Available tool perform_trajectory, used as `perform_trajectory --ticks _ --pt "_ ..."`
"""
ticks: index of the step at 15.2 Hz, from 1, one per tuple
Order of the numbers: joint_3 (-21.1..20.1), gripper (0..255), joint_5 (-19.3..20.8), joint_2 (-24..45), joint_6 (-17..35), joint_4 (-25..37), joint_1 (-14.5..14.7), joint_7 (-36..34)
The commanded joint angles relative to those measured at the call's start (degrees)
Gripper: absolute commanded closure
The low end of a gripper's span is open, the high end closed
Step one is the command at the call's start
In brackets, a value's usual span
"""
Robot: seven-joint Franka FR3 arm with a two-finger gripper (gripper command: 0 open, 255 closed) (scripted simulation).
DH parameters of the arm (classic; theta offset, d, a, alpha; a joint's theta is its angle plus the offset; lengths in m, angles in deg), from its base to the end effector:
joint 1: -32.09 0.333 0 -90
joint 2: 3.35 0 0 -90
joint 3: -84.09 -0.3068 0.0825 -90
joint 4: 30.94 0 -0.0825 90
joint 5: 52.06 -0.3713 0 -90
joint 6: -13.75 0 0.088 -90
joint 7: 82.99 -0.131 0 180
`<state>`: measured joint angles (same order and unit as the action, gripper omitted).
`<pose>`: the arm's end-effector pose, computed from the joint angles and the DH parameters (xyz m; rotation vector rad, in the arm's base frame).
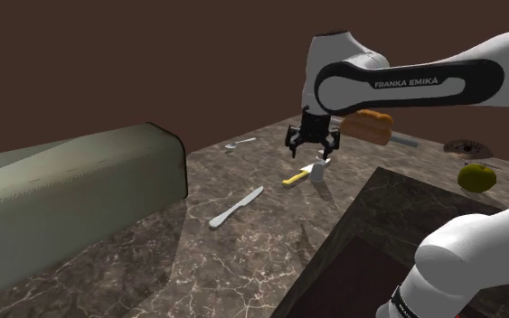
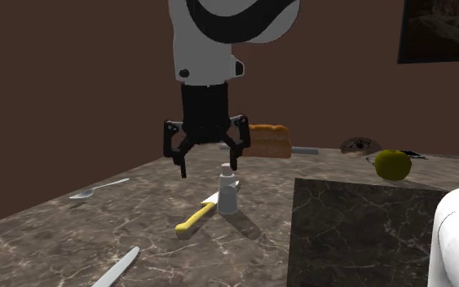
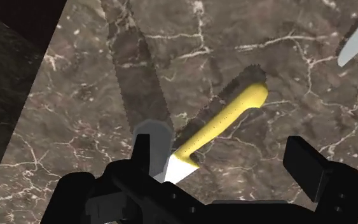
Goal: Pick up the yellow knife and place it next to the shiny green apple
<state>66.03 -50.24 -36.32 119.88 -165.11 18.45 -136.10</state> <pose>0.3847 0.0383 0.5104 2.6972 -1.2776 0.2210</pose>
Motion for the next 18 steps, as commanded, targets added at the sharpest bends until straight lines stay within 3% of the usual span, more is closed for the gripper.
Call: perform_trajectory --ticks 1,6,7,14,18 --pt "-4.0 0 1.8 4.6 1.7 1.3 -3.8 -11.8" --pt "-11.4 0 8.3 16.8 2.2 6.6 -12.8 -38.8" --pt "-11.8 0 8.9 17.8 2.0 7.1 -13.3 -40.9" --pt "-11.3 0 10.2 19.1 7.9 2.4 -13.9 -41.7" --pt "-11.3 0 10.2 19.1 7.9 2.4 -13.9 -41.7"
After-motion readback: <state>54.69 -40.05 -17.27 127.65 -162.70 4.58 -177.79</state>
